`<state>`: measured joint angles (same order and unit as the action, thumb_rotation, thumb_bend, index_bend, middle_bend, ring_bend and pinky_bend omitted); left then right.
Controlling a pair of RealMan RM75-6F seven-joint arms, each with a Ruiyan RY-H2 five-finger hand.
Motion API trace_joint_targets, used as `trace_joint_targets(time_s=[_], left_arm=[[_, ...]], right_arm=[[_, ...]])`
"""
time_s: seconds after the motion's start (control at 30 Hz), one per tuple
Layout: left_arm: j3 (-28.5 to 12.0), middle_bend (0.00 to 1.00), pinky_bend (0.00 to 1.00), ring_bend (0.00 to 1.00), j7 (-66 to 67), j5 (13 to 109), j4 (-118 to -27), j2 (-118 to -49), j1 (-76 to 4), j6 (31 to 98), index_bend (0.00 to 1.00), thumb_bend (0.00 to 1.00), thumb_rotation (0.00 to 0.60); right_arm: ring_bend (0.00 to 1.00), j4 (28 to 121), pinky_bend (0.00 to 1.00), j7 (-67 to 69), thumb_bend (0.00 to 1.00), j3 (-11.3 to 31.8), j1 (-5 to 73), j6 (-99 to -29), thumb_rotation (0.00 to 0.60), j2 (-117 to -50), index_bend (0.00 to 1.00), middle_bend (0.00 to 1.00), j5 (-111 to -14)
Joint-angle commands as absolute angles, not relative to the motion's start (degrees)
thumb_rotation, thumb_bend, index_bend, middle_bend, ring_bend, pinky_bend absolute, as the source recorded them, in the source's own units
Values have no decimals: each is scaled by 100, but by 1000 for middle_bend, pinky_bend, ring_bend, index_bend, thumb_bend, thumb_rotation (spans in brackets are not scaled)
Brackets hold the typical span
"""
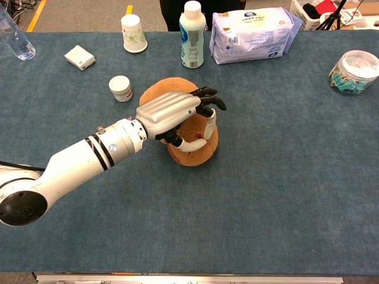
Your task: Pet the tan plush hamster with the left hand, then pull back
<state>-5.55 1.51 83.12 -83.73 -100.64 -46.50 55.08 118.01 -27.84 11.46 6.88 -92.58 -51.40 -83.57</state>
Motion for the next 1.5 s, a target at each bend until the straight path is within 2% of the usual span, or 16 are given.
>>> trace_joint_targets(time_s=[0.03,0.07,0.23,0.3,0.37,0.47,0.7,1.0,1.2,1.5], left_arm=[[-542,191,237,39,139,8364,-8412,-10028,-4635,5555,542,378,600],[-528,190,237,40,145,8409,-8442,-9998,-4621,5598,513,378,600],[-486,165,237,45,273,8482,-8656,-9800,-4550,5716,229,375,600],[-481,143,237,45,357,8459,-8801,-9685,-4521,5730,128,321,600],[-483,139,237,45,371,8418,-8977,-9559,-4479,5750,103,248,600],[-473,142,236,49,415,8437,-9215,-9394,-4359,5935,113,200,600],[-340,176,287,80,386,8850,-9601,-8914,-3829,6903,254,196,600],[18,218,310,111,389,9169,-9761,-7987,-2985,7984,347,197,600],[231,226,320,119,538,9118,-9900,-7281,-2441,8431,359,197,600],[321,230,329,119,746,8789,-10163,-6361,-1651,9068,361,197,600]], right_arm=[[73,11800,223,-2780,0,1145,685,-9262,600,-5139,311,230,-8359],[74,11800,224,-2778,0,1145,681,-9266,600,-5138,311,230,-8356],[73,11817,223,-2798,0,1137,679,-9263,600,-5133,311,230,-8372],[73,11824,223,-2819,0,1128,681,-9259,600,-5141,311,230,-8390],[73,11825,223,-2853,0,1105,681,-9243,600,-5166,311,230,-8409],[73,11807,223,-2899,0,1039,680,-9192,600,-5222,311,230,-8445],[73,11609,223,-3051,0,790,722,-8872,600,-5431,312,230,-8511],[92,11003,223,-2845,0,566,887,-8526,600,-5821,394,290,-8903],[93,10981,223,-2965,0,513,976,-8281,600,-5989,394,291,-8815],[93,11120,224,-3414,0,513,1131,-7931,600,-6175,394,291,-8450]])
